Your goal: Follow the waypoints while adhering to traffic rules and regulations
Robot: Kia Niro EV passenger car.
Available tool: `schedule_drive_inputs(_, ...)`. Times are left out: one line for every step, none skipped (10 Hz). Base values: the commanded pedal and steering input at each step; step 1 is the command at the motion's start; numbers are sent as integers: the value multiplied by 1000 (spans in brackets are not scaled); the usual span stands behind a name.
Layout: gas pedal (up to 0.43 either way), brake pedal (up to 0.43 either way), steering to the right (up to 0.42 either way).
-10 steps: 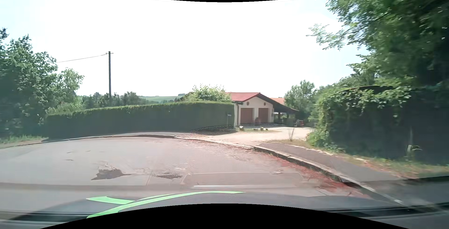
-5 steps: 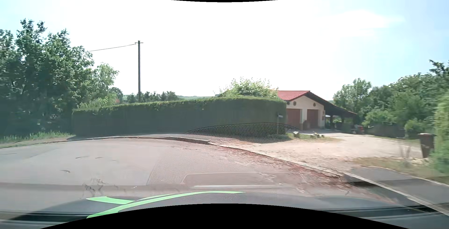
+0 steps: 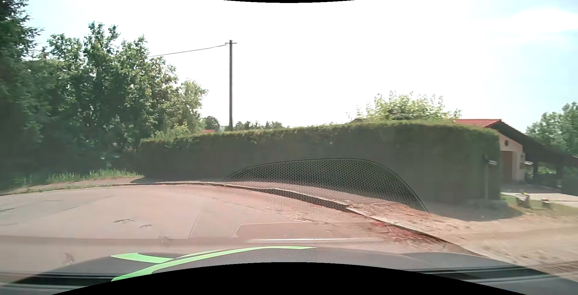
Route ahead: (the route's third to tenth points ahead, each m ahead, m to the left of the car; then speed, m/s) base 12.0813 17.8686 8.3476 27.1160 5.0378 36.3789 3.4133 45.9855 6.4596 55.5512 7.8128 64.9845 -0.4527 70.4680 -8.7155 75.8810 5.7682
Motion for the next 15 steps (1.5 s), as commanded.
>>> schedule_drive_inputs(0, 159, -381)
schedule_drive_inputs(0, 152, -381)
schedule_drive_inputs(0, 152, -381)
schedule_drive_inputs(0, 140, -382)
schedule_drive_inputs(0, 134, -385)
schedule_drive_inputs(0, 134, -387)
schedule_drive_inputs(0, 134, -390)
schedule_drive_inputs(0, 128, -398)
schedule_drive_inputs(0, 116, -407)
schedule_drive_inputs(0, 79, -414)
schedule_drive_inputs(0, 12, -414)
schedule_drive_inputs(0, 0, -415)
schedule_drive_inputs(0, 0, -415)
schedule_drive_inputs(0, 0, -411)
schedule_drive_inputs(0, 0, -403)
